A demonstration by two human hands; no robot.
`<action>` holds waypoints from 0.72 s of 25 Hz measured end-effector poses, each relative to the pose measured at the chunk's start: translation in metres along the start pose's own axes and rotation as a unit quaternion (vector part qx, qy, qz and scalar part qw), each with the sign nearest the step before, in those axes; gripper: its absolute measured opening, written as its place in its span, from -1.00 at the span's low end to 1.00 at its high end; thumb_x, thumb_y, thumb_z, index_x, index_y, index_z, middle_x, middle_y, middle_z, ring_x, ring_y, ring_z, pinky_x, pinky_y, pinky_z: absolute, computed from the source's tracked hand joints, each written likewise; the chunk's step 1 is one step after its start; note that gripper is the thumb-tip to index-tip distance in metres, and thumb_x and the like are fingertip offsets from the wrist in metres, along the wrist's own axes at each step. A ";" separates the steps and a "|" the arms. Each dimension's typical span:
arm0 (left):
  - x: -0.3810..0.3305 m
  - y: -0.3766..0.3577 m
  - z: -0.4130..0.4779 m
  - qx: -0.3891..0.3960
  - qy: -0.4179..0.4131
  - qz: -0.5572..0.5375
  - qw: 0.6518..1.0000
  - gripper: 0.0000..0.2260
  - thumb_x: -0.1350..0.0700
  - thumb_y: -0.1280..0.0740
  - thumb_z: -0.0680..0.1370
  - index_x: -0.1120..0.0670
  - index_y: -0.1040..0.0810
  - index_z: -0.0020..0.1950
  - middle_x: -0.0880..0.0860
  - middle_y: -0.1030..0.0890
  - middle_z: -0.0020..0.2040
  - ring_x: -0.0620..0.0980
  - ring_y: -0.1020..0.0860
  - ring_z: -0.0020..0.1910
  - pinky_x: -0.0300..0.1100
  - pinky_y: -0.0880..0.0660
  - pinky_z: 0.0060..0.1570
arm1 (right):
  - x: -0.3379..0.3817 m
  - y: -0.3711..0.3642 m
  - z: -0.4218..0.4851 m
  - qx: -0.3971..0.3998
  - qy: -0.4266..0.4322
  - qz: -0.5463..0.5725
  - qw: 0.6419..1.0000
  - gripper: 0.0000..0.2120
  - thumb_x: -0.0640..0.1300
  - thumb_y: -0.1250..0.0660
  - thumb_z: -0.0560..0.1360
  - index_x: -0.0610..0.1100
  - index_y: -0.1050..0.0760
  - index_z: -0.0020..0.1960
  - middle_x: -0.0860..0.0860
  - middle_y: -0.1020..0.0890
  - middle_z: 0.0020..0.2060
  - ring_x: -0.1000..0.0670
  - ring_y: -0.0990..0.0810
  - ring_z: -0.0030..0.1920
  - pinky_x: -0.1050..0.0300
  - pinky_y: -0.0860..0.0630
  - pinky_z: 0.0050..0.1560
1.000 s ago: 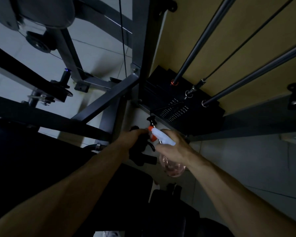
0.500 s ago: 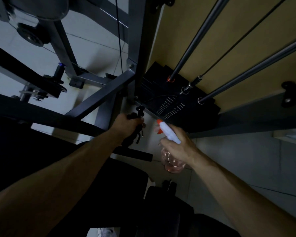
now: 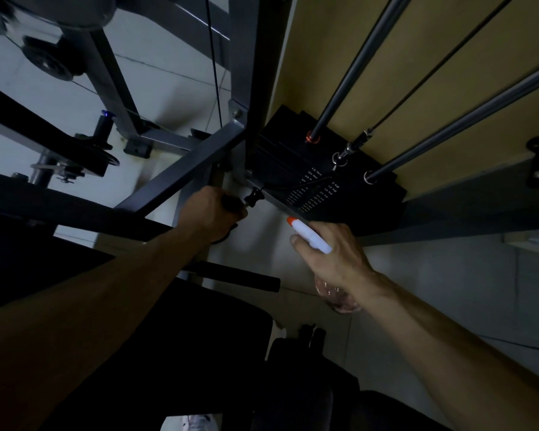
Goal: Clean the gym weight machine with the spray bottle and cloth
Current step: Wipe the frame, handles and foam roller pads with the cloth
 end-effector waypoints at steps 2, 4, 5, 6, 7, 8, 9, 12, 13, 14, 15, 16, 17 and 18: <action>0.001 0.001 0.004 0.000 0.008 0.000 1.000 -0.76 -0.06 -0.46 0.56 0.10 -0.70 0.04 -0.04 -0.60 -0.20 -0.26 -0.43 -0.35 -0.19 -0.43 -0.17 | 0.007 0.002 0.002 -0.005 0.003 0.032 0.999 -0.76 0.12 -0.37 0.50 0.12 -0.43 -0.30 0.10 -0.45 -0.47 0.01 -0.48 -0.42 -0.03 -0.53 -0.33; 0.007 0.004 0.007 0.003 0.030 0.001 1.000 -0.76 -0.07 -0.47 0.55 0.11 -0.71 -0.02 -0.03 -0.63 -0.23 -0.15 -0.53 -0.31 -0.16 -0.47 -0.20 | 0.019 0.004 0.009 -0.012 0.001 0.104 0.995 -0.87 0.08 -0.36 0.44 0.12 -0.42 -0.11 0.04 -0.60 -0.29 -0.07 -0.60 -0.33 -0.13 -0.60 -0.31; 0.013 0.006 0.008 0.010 0.043 0.003 0.999 -0.75 -0.09 -0.47 0.53 0.10 -0.71 -0.06 -0.01 -0.66 -0.23 -0.08 -0.59 -0.27 -0.12 -0.52 -0.20 | 0.027 0.006 0.015 -0.029 0.000 0.137 0.990 -0.81 0.09 -0.33 0.41 0.09 -0.39 -0.05 -0.02 -0.63 -0.20 -0.15 -0.62 -0.28 -0.20 -0.61 -0.30; 0.018 0.008 0.009 0.016 0.052 0.004 0.999 -0.74 -0.11 -0.48 0.51 0.10 -0.72 -0.09 0.02 -0.68 -0.23 -0.03 -0.63 -0.23 -0.07 -0.58 -0.19 | 0.035 0.007 0.021 -0.051 -0.001 0.159 0.986 -0.77 0.09 -0.30 0.38 0.05 -0.36 -0.04 -0.08 -0.63 -0.15 -0.17 -0.61 -0.26 -0.21 -0.59 -0.30; 0.022 0.011 0.009 0.019 0.060 0.001 0.998 -0.71 -0.15 -0.49 0.47 0.07 -0.72 -0.12 0.03 -0.70 -0.22 -0.01 -0.65 -0.22 -0.02 -0.63 -0.15 | 0.046 0.009 0.028 -0.072 0.006 0.161 0.984 -0.79 0.09 -0.29 0.38 0.04 -0.35 -0.06 -0.07 -0.60 -0.17 -0.14 -0.57 -0.26 -0.15 -0.56 -0.31; 0.028 0.017 0.008 0.018 0.065 0.000 0.998 -0.68 -0.21 -0.48 0.41 0.04 -0.72 -0.16 0.02 -0.70 -0.23 -0.01 -0.65 -0.23 0.00 -0.64 -0.13 | 0.062 0.009 0.037 -0.092 0.022 0.157 0.983 -0.82 0.08 -0.32 0.42 0.07 -0.35 -0.08 -0.03 -0.55 -0.20 -0.07 -0.53 -0.26 -0.06 -0.51 -0.31; 0.033 0.021 0.008 0.021 0.063 0.005 0.998 -0.65 -0.26 -0.46 0.35 0.02 -0.72 -0.18 0.00 -0.70 -0.24 -0.02 -0.65 -0.24 0.01 -0.65 -0.13 | 0.077 0.009 0.045 -0.108 0.036 0.152 0.982 -0.83 0.07 -0.36 0.48 0.08 -0.38 -0.06 0.02 -0.52 -0.21 -0.01 -0.51 -0.25 0.03 -0.47 -0.29; 0.047 0.033 0.008 0.048 0.069 0.031 0.996 -0.73 -0.17 -0.50 0.43 0.04 -0.71 -0.20 -0.04 -0.66 -0.28 -0.09 -0.60 -0.32 -0.15 -0.52 -0.32 | 0.116 0.002 0.078 -0.123 0.063 0.207 0.969 -0.84 -0.02 -0.42 0.59 -0.04 -0.50 0.09 0.10 -0.58 -0.14 0.17 -0.59 -0.15 0.27 -0.52 -0.21; 0.052 0.035 0.008 0.052 0.074 0.041 0.995 -0.75 -0.14 -0.50 0.45 0.04 -0.69 -0.21 -0.05 -0.65 -0.29 -0.14 -0.57 -0.36 -0.19 -0.45 -0.37 | 0.128 -0.003 0.090 -0.128 0.067 0.228 0.963 -0.85 -0.06 -0.43 0.60 -0.08 -0.53 0.10 0.11 -0.60 -0.13 0.21 -0.62 -0.13 0.27 -0.56 -0.18; 0.056 0.036 0.007 0.051 0.074 0.048 0.995 -0.74 -0.14 -0.49 0.46 0.04 -0.66 -0.24 -0.07 -0.63 -0.31 -0.17 -0.54 -0.38 -0.21 -0.39 -0.40 | 0.138 -0.008 0.103 -0.135 0.065 0.250 0.957 -0.87 -0.08 -0.43 0.59 -0.10 -0.54 0.08 0.10 -0.62 -0.13 0.20 -0.64 -0.11 0.20 -0.63 -0.15; 0.058 0.033 0.007 0.052 0.076 0.051 0.994 -0.73 -0.14 -0.48 0.47 0.04 -0.63 -0.26 -0.08 -0.61 -0.34 -0.18 -0.52 -0.40 -0.22 -0.36 -0.41 | 0.144 -0.012 0.113 -0.143 0.065 0.260 0.953 -0.88 -0.08 -0.44 0.59 -0.10 -0.56 0.06 0.09 -0.63 -0.12 0.17 -0.67 -0.10 0.12 -0.67 -0.14; 0.060 0.032 0.007 0.050 0.076 0.050 0.995 -0.71 -0.15 -0.47 0.47 0.03 -0.61 -0.28 -0.09 -0.58 -0.36 -0.17 -0.51 -0.40 -0.23 -0.34 -0.42 | 0.151 -0.019 0.125 -0.139 0.067 0.272 0.950 -0.90 -0.10 -0.44 0.59 -0.10 -0.56 0.05 0.08 -0.64 -0.12 0.15 -0.68 -0.11 0.10 -0.68 -0.17; 0.064 0.032 0.008 0.049 0.083 0.045 0.994 -0.71 -0.16 -0.47 0.46 0.03 -0.59 -0.29 -0.10 -0.57 -0.37 -0.16 -0.51 -0.39 -0.22 -0.33 -0.42 | 0.159 -0.027 0.133 -0.121 0.066 0.282 0.950 -0.92 -0.13 -0.43 0.60 -0.10 -0.56 0.05 0.05 -0.64 -0.12 0.16 -0.68 -0.13 0.14 -0.67 -0.22; 0.067 0.032 0.010 0.048 0.085 0.045 0.994 -0.70 -0.17 -0.47 0.46 0.02 -0.59 -0.28 -0.09 -0.57 -0.36 -0.14 -0.52 -0.38 -0.22 -0.33 -0.42 | 0.166 -0.035 0.140 -0.110 0.068 0.275 0.953 -0.93 -0.14 -0.42 0.60 -0.10 -0.55 0.05 0.02 -0.63 -0.10 0.15 -0.67 -0.14 0.16 -0.66 -0.24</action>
Point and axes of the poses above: each hand's wrist, its own z-axis towards the middle knuckle, its own y-axis out of the back of the hand, x = y × z, the point moved 2 cm from there along z, towards the middle knuckle
